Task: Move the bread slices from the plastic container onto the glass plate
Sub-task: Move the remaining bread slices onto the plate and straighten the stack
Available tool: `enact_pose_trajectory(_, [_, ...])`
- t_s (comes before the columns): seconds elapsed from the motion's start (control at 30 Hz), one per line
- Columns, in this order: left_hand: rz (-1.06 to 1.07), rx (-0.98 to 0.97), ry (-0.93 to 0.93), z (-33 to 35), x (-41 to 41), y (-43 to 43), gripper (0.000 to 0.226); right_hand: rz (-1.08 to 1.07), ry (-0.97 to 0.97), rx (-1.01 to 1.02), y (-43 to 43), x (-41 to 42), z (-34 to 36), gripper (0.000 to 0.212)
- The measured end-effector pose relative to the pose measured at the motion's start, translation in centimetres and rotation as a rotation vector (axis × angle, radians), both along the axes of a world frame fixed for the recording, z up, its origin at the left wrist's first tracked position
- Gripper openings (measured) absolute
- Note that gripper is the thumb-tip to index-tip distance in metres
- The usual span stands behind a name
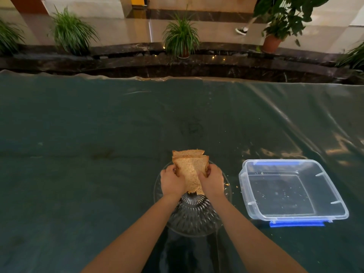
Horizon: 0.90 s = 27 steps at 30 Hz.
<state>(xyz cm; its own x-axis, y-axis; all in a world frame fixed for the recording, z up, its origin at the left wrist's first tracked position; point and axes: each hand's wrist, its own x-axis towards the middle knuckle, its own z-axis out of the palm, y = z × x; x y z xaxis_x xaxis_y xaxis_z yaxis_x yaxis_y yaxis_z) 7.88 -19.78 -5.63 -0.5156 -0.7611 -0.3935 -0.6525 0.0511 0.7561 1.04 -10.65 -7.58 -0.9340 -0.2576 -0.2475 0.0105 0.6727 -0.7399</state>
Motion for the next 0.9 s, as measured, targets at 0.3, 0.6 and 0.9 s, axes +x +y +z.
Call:
enact_pose_trajectory(0.3, [0.078,0.087,0.023,0.5,0.5,-0.3,0.037,-0.077,-0.059,-0.17,0.5,1.0,0.3,0.026])
enact_pose_trajectory(0.6, [0.034,0.052,0.007,-0.3,1.9,0.4,0.035,-0.008,-0.02,0.003,1.3,1.5,-0.7,0.028])
enact_pose_trajectory(0.9, [0.057,-0.004,-0.001,-0.7,2.2,0.9,0.038,-0.029,0.048,0.014,1.7,2.0,-0.6,0.038])
